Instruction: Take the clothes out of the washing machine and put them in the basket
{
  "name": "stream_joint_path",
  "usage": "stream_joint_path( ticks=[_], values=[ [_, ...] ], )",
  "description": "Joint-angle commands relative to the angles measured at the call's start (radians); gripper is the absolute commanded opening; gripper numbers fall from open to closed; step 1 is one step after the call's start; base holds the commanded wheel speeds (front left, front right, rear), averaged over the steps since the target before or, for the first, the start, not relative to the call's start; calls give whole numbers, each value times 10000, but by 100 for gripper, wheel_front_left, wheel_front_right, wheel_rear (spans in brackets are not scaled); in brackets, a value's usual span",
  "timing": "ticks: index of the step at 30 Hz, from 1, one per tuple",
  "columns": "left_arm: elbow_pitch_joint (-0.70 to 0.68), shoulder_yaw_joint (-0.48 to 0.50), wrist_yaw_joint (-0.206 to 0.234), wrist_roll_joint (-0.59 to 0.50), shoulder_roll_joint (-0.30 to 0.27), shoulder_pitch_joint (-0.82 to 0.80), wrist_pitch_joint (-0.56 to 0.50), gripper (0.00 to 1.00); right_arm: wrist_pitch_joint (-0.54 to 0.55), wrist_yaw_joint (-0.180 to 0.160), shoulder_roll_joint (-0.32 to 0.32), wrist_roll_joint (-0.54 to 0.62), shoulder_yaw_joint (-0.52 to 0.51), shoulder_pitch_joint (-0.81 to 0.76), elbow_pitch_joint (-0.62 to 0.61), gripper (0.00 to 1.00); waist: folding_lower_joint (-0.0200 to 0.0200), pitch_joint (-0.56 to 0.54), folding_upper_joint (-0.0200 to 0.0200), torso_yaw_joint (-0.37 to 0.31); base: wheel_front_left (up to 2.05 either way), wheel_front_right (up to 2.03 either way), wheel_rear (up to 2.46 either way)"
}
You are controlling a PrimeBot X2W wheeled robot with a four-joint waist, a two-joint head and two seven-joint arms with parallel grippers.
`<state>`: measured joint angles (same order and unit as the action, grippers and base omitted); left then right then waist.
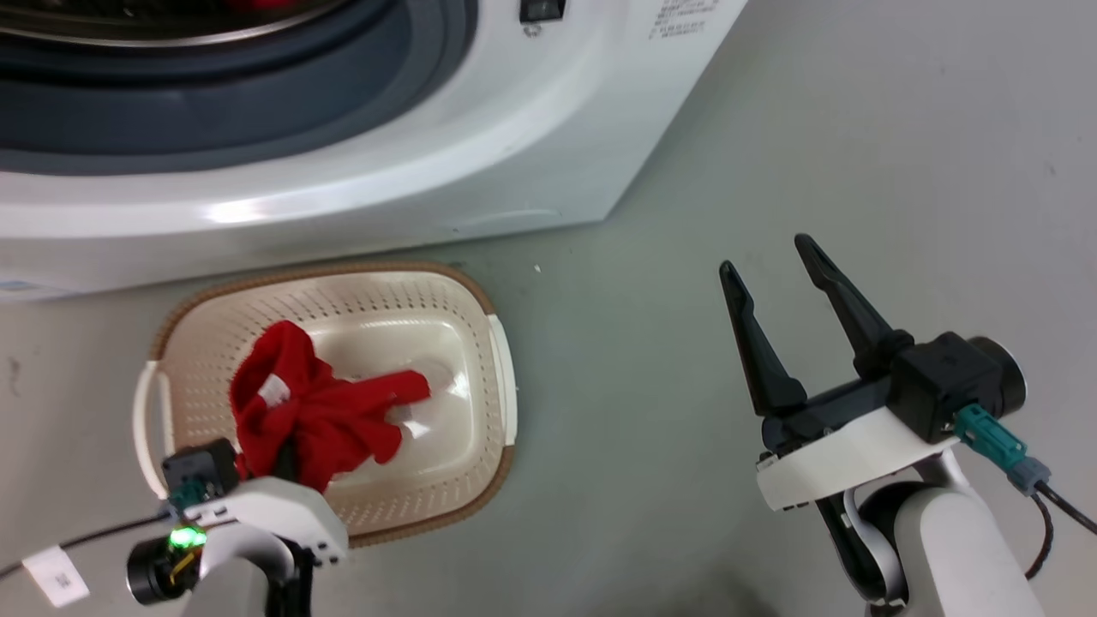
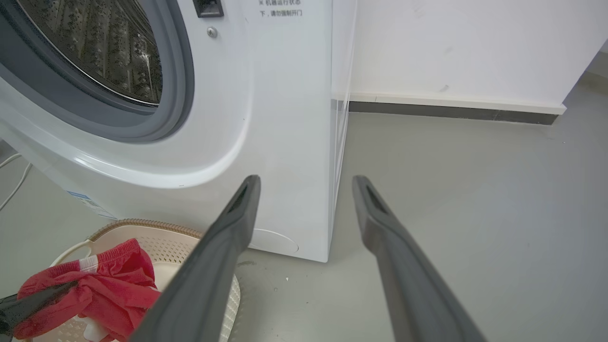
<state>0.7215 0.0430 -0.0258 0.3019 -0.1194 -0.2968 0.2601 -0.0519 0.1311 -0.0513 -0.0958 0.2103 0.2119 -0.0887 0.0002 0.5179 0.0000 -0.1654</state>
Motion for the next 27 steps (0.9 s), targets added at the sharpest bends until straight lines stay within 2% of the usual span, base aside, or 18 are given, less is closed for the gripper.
stream_joint_path(
  ticks=[1, 11, 22, 23, 25, 26, 27],
  values=[
    [366, 171, 31, -49, -182, -522, 69, 0, -107, -7, 22, -116, 80, 315, 41, 100, -2, 853, 0, -380, 0, 0, 0],
    [2045, 587, -83, -207, -916, -2304, 63, 0, -457, -7, 22, -416, 410, 842, -5, 100, -2, 2326, 0, -1018, 0, 0, 0],
    [3908, 649, -131, -190, -1500, -3315, 53, 0, -805, -7, 20, -672, 542, 964, 286, 100, -2, 2859, 0, -1374, 0, 0, 0],
    [4025, 640, -115, -197, -1528, -3373, 53, 7, -815, -7, 22, -686, 548, 979, 329, 100, -2, 2860, 0, -1374, 0, 0, 0],
    [4221, 614, -100, -198, -1510, -3477, 53, 88, -848, -7, 20, -707, 538, 1016, 421, 100, -2, 2809, 0, -1352, 0, 0, 0],
    [4316, 610, -108, -186, -1490, -3490, 53, 100, -866, -7, 20, -704, 535, 1029, 474, 100, -2, 2739, 0, -1326, 0, 0, 0],
    [4409, 584, -131, -193, -1460, -3481, 53, 100, -873, -7, 20, -689, 524, 1031, 530, 100, -2, 2645, 0, -1295, 0, 0, 0]
  ],
)
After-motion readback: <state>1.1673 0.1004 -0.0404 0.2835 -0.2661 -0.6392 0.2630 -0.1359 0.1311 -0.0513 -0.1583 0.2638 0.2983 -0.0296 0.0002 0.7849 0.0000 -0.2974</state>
